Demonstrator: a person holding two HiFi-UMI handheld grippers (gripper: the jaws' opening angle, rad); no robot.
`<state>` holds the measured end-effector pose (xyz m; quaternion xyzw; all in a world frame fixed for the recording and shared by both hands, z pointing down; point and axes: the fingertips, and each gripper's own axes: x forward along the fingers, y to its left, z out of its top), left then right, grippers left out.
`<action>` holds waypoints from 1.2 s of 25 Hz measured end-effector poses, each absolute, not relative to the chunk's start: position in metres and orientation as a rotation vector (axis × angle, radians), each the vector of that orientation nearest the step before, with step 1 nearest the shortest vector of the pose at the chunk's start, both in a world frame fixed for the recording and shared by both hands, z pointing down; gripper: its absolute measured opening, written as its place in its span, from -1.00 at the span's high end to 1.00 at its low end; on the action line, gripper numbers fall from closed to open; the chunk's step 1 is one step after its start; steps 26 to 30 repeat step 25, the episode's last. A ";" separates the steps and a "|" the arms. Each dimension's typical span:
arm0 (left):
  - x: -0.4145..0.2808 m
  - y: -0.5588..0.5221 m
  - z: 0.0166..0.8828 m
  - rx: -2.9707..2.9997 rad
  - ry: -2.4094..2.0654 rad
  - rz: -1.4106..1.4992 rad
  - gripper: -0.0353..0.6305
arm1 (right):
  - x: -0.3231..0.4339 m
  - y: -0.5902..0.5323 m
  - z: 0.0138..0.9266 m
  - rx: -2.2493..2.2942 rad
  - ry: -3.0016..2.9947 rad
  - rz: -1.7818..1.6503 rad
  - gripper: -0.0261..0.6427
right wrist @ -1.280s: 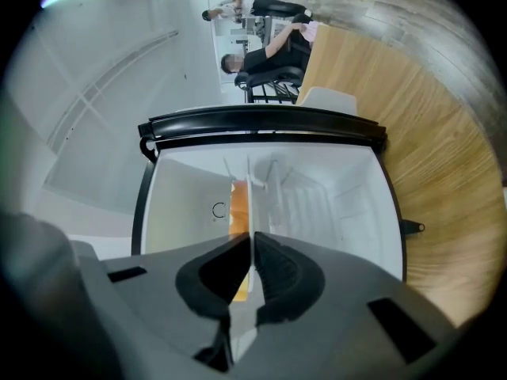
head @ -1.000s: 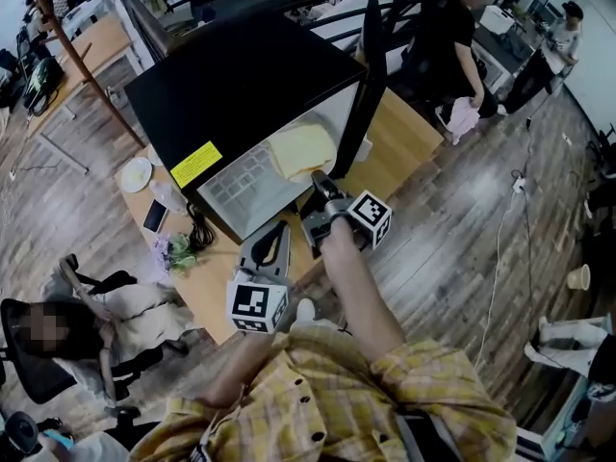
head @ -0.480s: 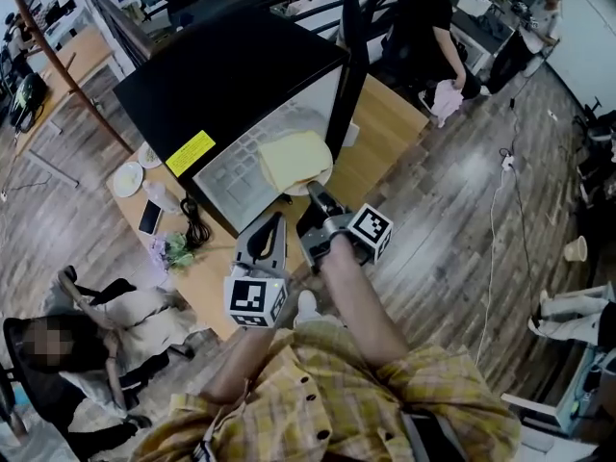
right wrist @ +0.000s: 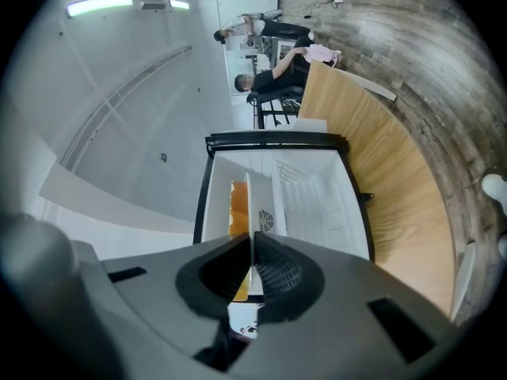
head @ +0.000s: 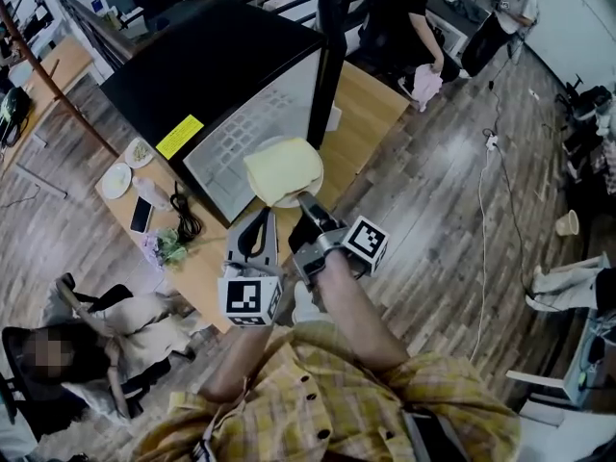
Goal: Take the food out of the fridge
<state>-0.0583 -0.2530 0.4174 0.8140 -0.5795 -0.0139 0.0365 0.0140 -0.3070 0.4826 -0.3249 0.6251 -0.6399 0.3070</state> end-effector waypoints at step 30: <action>-0.053 -0.206 0.416 2.532 -1.757 -0.059 0.87 | 0.020 -0.242 0.473 -0.890 1.672 -1.654 0.85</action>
